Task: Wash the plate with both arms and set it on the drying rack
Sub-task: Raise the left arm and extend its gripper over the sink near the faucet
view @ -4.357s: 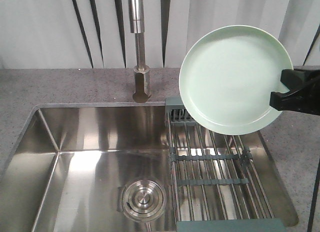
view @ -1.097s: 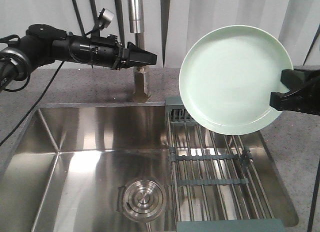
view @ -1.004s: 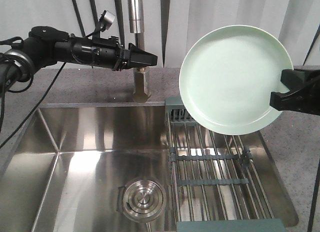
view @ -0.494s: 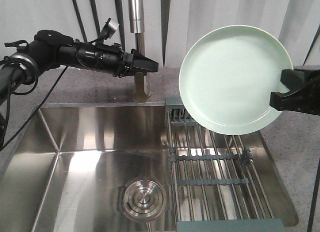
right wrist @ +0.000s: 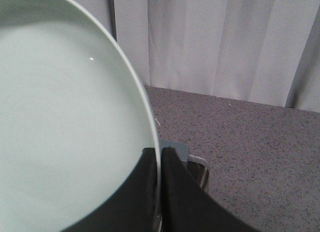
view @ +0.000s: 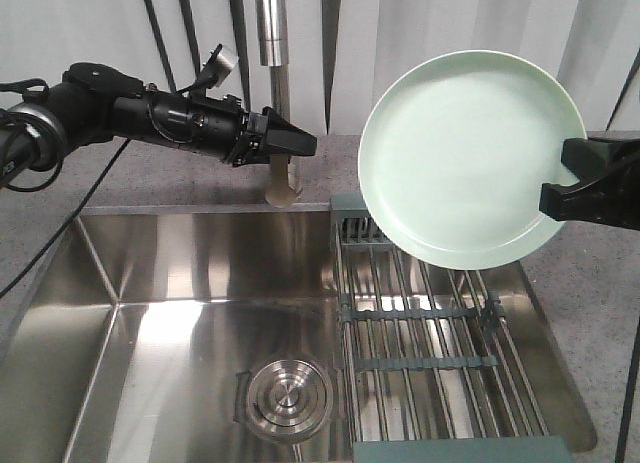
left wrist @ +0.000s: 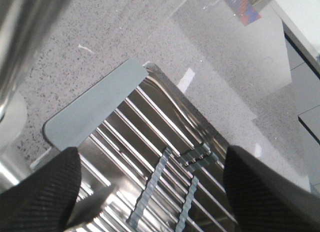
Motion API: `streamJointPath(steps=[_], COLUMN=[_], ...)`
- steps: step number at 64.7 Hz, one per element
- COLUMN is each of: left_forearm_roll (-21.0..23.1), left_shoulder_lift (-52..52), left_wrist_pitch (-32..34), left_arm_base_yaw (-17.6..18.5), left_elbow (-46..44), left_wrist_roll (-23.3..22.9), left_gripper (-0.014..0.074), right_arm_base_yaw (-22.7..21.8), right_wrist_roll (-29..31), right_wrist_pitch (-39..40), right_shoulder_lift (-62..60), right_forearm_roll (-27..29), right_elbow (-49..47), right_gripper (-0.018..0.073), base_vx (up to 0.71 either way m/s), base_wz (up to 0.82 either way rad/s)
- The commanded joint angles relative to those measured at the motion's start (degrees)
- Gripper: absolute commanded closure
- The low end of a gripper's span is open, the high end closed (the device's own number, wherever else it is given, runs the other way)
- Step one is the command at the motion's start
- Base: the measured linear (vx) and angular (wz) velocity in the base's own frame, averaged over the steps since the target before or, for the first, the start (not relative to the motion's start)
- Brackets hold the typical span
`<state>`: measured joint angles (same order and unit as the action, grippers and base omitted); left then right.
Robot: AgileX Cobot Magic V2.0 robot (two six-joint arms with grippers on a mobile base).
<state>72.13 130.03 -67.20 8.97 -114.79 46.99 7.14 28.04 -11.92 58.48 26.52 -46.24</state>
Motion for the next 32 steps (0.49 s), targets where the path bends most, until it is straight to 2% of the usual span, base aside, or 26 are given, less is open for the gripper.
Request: streamJointPath(steps=[1, 29, 32], left_forearm_roll=[4.17, 4.12, 2.25], left_shoulder_lift=[-6.72, -13.56, -15.33], left_wrist_pitch=[-4.55, -4.55, -4.55], left_arm_base_yaw=[0.4, 0.38, 0.32], left_elbow=[1.42, 12.75, 14.17], left_wrist_roll=[1.42, 5.47, 6.27], left_gripper=[0.0044, 0.0044, 0.0044], right_arm_base_yaw=[-0.17, -0.17, -0.17], right_wrist_roll=[0.44, 0.44, 0.44], right_wrist_pitch=[4.21, 4.21, 4.21], right_shoulder_lift=[-0.98, -0.98, -0.98], right_forearm_roll=[0.51, 0.51, 0.51], right_elbow=[-1.58, -1.58, -1.58], right_gripper=[0.0564, 0.0564, 0.0564], base_vx=[0.0, 0.0, 0.0], base_wz=[0.0, 0.0, 0.0])
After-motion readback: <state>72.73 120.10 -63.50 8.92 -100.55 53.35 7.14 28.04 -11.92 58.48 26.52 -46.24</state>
